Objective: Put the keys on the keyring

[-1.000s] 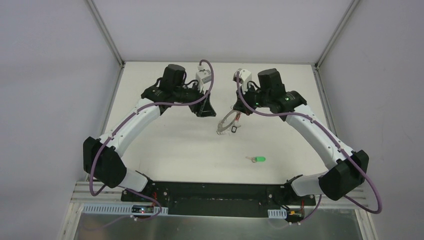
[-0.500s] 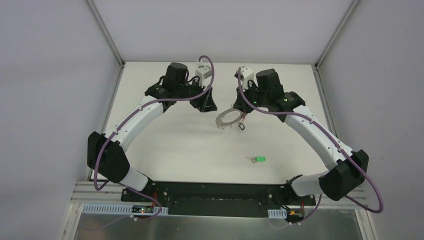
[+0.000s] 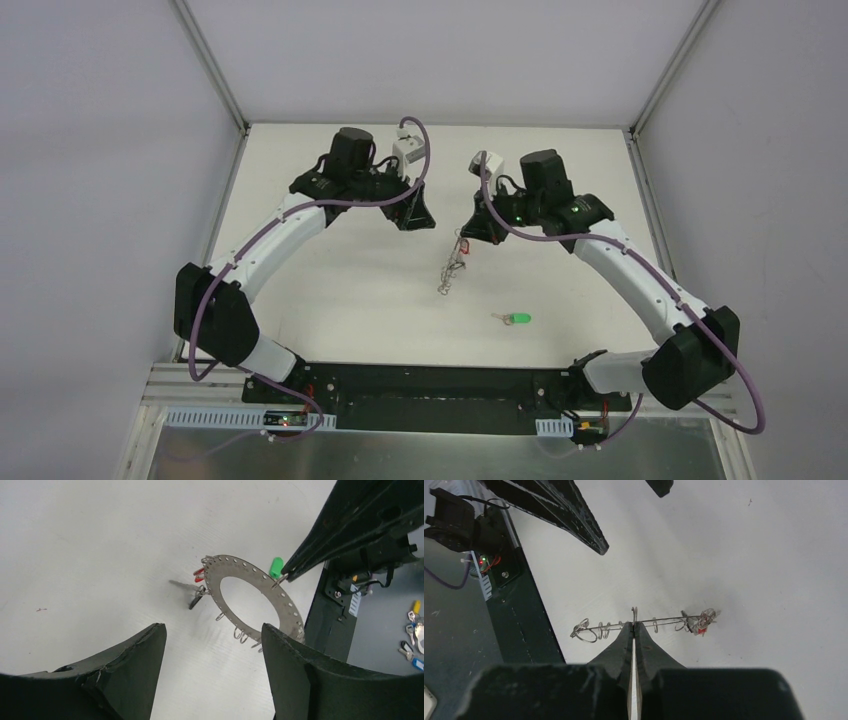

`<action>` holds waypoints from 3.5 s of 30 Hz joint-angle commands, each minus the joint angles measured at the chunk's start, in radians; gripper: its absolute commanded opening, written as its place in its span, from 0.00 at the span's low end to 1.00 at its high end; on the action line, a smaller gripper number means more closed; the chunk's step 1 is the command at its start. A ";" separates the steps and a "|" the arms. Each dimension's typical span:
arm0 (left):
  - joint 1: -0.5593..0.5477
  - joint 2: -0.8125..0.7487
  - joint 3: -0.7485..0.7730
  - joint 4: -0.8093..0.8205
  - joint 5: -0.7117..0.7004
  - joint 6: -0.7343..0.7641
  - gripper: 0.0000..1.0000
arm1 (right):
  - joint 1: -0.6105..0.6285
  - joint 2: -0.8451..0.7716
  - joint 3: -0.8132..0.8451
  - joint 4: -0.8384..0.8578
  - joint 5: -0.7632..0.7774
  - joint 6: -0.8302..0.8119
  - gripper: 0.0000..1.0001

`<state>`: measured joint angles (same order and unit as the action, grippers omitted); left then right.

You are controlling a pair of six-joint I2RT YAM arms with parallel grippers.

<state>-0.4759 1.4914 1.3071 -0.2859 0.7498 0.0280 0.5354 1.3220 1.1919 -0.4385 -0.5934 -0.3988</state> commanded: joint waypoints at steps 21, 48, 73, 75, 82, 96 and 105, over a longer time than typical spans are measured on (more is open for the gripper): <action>-0.048 -0.026 0.020 -0.020 0.145 0.114 0.58 | -0.215 0.020 -0.069 0.137 -0.547 -0.022 0.00; -0.166 0.119 0.168 -0.055 0.242 0.072 0.26 | -0.213 0.024 -0.112 0.213 -0.670 0.040 0.00; -0.178 0.134 0.166 -0.043 0.275 0.078 0.00 | -0.212 0.034 -0.112 0.217 -0.629 0.051 0.00; -0.178 0.130 0.164 -0.044 0.278 0.074 0.00 | -0.213 0.035 -0.112 0.224 -0.606 0.059 0.00; -0.179 0.127 0.169 -0.031 0.267 0.029 0.00 | -0.209 0.039 -0.109 0.227 -0.553 0.072 0.00; -0.179 0.138 0.170 -0.013 0.236 0.001 0.00 | -0.193 0.043 -0.107 0.215 -0.572 0.059 0.00; -0.179 0.141 0.170 0.005 0.235 -0.022 0.00 | -0.175 0.052 -0.103 0.197 -0.568 0.043 0.01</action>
<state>-0.6464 1.6314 1.4372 -0.3500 0.9565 0.0288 0.3374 1.3643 1.0813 -0.2649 -1.1564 -0.3340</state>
